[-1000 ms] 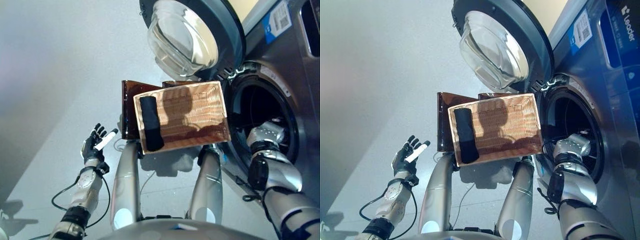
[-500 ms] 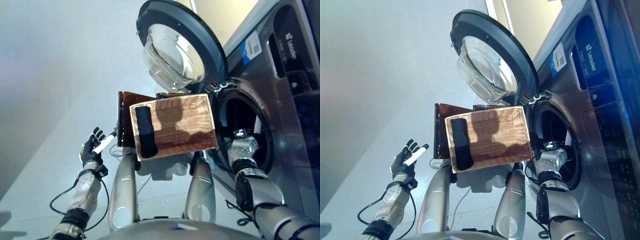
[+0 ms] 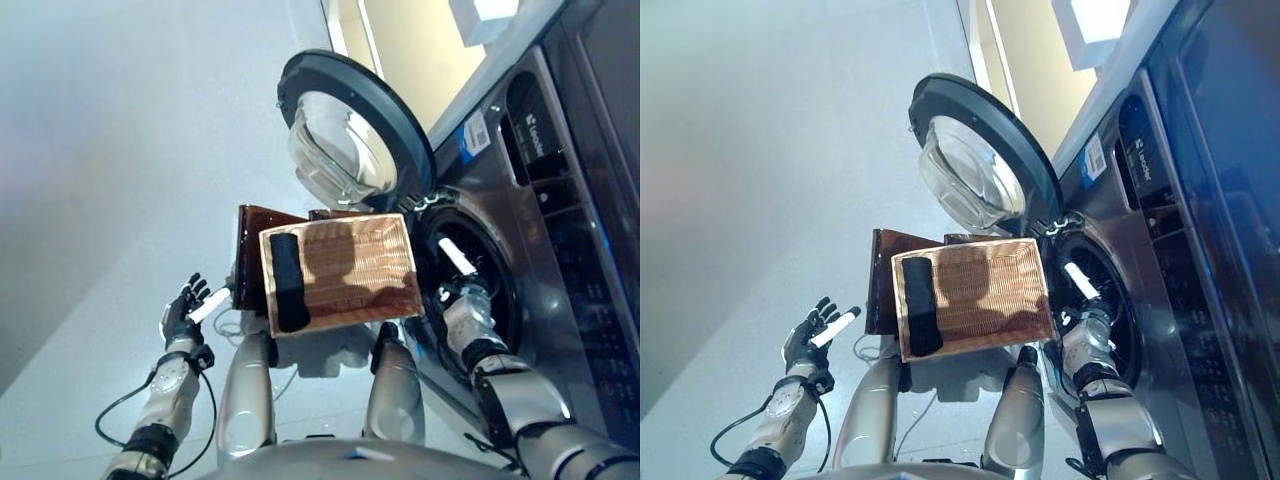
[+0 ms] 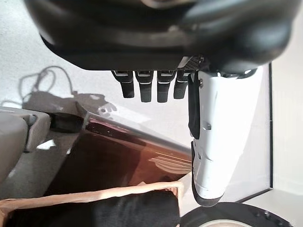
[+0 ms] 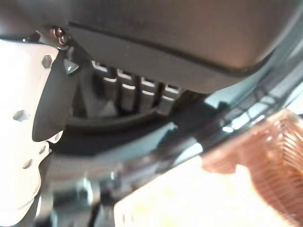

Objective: Pick up the clothes and place them into the washing machine

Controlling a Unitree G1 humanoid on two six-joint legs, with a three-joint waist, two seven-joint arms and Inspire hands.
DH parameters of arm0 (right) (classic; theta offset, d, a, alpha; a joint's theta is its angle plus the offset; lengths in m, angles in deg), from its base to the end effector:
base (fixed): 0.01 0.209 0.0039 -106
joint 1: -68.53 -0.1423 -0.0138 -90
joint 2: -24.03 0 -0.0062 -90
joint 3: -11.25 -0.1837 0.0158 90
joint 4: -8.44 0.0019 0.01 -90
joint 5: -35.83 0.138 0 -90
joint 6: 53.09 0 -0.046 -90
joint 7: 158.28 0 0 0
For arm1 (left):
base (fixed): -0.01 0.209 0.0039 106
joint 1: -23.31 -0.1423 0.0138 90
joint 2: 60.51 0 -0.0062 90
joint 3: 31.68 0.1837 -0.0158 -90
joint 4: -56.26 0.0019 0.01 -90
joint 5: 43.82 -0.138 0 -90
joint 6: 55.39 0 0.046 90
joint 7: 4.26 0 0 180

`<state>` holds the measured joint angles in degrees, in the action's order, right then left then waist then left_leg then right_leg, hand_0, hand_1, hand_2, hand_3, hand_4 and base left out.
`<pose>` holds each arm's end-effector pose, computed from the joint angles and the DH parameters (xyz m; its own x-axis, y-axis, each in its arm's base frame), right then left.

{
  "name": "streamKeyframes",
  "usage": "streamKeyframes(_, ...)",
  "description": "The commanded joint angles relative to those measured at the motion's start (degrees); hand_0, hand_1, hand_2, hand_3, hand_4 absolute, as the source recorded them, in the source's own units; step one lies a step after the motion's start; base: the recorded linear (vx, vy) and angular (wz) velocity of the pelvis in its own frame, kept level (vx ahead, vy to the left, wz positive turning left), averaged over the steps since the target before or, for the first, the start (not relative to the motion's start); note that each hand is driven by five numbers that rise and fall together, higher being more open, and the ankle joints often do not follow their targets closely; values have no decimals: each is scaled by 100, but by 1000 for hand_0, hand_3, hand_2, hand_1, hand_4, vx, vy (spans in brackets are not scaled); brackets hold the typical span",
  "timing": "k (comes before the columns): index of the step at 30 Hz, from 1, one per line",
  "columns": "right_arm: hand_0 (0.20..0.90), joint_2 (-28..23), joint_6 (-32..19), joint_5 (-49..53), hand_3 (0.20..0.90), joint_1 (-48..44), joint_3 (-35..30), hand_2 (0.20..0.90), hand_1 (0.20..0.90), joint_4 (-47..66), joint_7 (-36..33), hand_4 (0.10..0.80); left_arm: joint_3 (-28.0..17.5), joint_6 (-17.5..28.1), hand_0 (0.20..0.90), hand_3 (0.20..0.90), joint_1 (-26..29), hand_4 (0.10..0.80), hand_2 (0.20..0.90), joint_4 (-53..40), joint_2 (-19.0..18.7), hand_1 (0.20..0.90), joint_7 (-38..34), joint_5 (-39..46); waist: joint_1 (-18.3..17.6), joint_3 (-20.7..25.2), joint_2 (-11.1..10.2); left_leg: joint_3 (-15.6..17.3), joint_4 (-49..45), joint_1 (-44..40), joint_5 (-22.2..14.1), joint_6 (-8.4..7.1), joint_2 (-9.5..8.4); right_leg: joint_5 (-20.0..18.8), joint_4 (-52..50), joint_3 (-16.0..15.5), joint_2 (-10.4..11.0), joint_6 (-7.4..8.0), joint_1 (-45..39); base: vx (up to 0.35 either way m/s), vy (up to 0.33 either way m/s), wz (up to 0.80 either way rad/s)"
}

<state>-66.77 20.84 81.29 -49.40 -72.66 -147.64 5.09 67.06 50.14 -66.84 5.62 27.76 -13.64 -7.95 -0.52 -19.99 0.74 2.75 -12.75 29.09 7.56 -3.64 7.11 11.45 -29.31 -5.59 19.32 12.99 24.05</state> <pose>0.2535 -0.2260 -0.0175 0.7455 -0.5018 -0.4387 0.6153 0.7712 0.1634 0.1594 0.2236 -0.0532 0.8431 0.3089 -0.4402 -0.3877 0.9164 -0.0994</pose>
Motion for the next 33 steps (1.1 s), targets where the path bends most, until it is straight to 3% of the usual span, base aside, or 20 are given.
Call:
streamKeyframes(1, 900, 166, -106, -760, 900, 153, 372, 900, 900, 388, 47, 800, -187, 453, 900, 900, 158, 800, 900, 66, -122, 900, -109, -255, 97, 242, -130, -300, -361, -214, -405, -521, 367, -1742, 1330, 132, 361, 20, -134, 52, 11, 3)
streamKeyframes(6, 900, 715, -8, -1577, 900, 142, 1094, 900, 900, 638, -17, 800, -199, 482, 900, 900, 296, 800, 900, 266, -29, 900, -248, -363, 154, 231, -92, -316, -244, -323, -330, -529, 371, -1767, 1401, 59, 370, 34, -254, 15, 1, -3)
streamKeyframes(12, 900, 939, 92, -2152, 900, 159, 1663, 900, 900, 979, 3, 800, -178, 495, 900, 900, 317, 800, 900, 211, -2, 900, -336, -475, 188, 224, -83, -345, -263, -294, -317, -531, 355, -1776, 1402, 59, 386, 38, -253, 0, 3, 1)
streamKeyframes(24, 900, 1150, 491, -3737, 900, -130, 2309, 900, 900, 605, -349, 800, -73, 481, 900, 900, 381, 800, 900, 230, 48, 900, -469, -609, 264, 111, -8, -387, -533, 7, -364, -516, 292, -1775, 1274, 109, 421, 13, -32, -8, 3, 0)
streamKeyframes(27, 900, 1138, 741, -4668, 900, -373, 2651, 900, 900, 516, -550, 800, -18, 481, 900, 900, 368, 800, 900, 71, 11, 900, -495, -675, 323, 5, 84, -400, -753, 119, -463, -501, 273, -1707, 1109, 164, 427, -4, 65, -20, 25, 4)
streamKeyframes(33, 900, 1313, 816, -4810, 900, -582, 2824, 900, 900, 450, -436, 800, 35, 442, 900, 900, 337, 800, 900, -70, -45, 900, -461, -694, 376, -162, 193, -416, -1241, 383, -658, -472, 222, -1584, 748, 303, 472, -40, 305, -26, 33, 6)
